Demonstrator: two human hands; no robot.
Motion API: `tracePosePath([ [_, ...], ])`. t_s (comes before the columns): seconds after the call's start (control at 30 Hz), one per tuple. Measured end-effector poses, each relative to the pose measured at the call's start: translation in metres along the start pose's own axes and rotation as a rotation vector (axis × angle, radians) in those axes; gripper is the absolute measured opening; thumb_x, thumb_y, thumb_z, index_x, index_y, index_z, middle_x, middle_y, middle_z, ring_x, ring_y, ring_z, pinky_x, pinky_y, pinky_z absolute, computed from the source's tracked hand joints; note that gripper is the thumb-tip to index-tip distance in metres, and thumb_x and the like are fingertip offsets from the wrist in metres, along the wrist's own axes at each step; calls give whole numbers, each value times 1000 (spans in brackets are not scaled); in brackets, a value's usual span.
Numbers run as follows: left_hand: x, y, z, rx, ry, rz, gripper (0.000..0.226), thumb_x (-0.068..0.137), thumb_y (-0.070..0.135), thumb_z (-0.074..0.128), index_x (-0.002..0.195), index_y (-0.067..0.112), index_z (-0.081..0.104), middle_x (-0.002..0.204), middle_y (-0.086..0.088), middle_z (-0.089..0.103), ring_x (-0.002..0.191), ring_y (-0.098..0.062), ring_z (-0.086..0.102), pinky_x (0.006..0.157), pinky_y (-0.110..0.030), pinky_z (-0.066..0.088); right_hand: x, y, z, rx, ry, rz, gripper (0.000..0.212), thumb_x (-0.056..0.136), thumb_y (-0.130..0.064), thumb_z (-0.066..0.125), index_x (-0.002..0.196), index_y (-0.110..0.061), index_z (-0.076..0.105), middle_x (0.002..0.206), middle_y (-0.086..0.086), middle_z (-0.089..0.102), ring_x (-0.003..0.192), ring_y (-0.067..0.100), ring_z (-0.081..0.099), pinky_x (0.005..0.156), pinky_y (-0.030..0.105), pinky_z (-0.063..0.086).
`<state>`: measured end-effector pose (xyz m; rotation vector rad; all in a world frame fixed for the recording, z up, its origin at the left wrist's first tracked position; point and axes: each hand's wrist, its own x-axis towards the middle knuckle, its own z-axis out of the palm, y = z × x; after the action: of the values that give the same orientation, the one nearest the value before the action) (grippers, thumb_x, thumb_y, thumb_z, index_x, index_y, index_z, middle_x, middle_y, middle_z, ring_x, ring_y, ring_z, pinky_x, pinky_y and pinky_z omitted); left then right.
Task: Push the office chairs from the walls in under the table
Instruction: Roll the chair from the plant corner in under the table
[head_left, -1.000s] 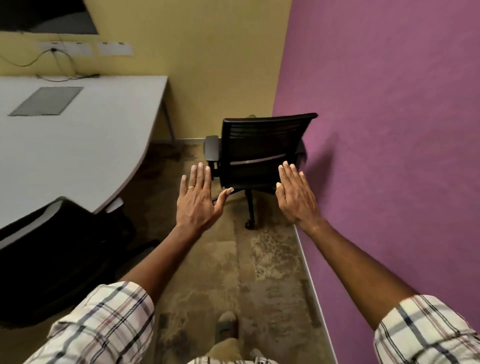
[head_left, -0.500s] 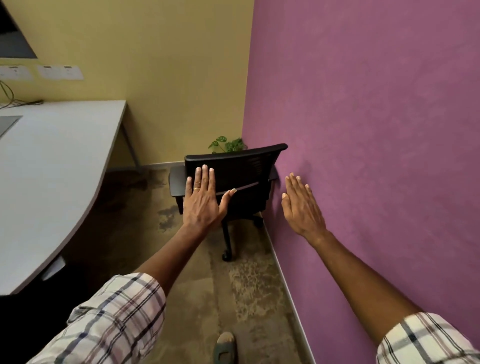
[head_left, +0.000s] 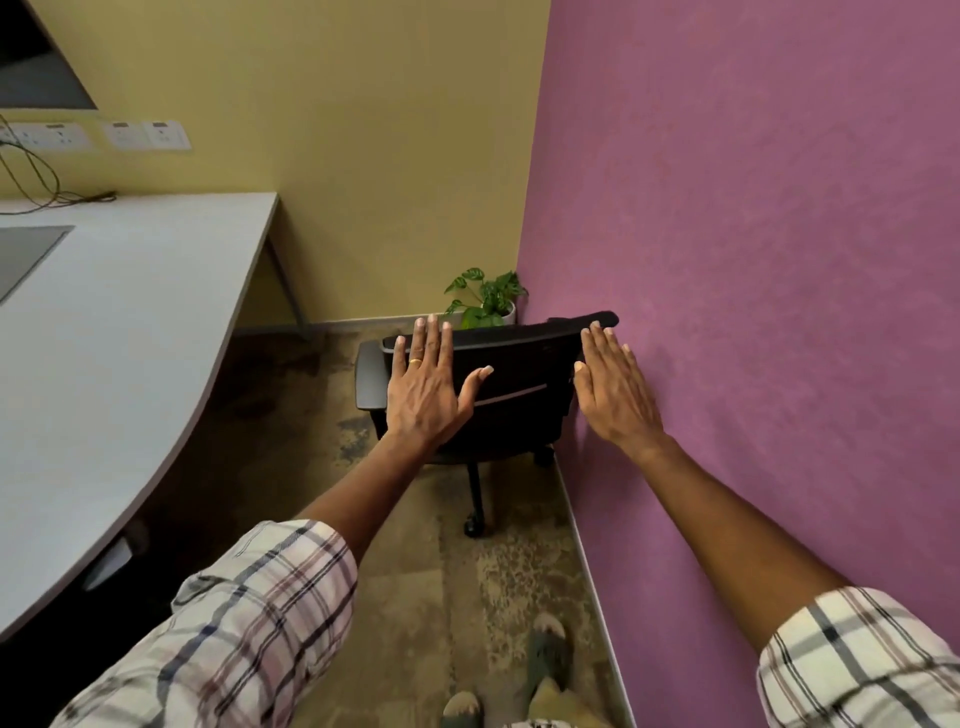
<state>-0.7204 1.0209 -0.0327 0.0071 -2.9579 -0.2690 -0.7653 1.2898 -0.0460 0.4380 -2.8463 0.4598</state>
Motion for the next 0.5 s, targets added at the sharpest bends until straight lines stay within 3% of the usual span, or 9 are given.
tracePosePath([
  [0.17,44,-10,22,70,-27,-88,90,103,72,12,167,10,1,174,-12,-7,160,-25,-13,130,-47,-8,53,21,32,19,-51,-66,57,110,-32,25,162,-9,17,171,8,14,159,21,6,130,40,1],
  [0.5,102,-5,46,161,-206,-324,92,101,74,1,165,9,-7,172,-12,-18,158,-27,-22,129,-50,-10,145,76,72,-18,-197,-181,65,106,-44,13,162,-10,17,171,7,13,159,20,5,130,42,-1],
])
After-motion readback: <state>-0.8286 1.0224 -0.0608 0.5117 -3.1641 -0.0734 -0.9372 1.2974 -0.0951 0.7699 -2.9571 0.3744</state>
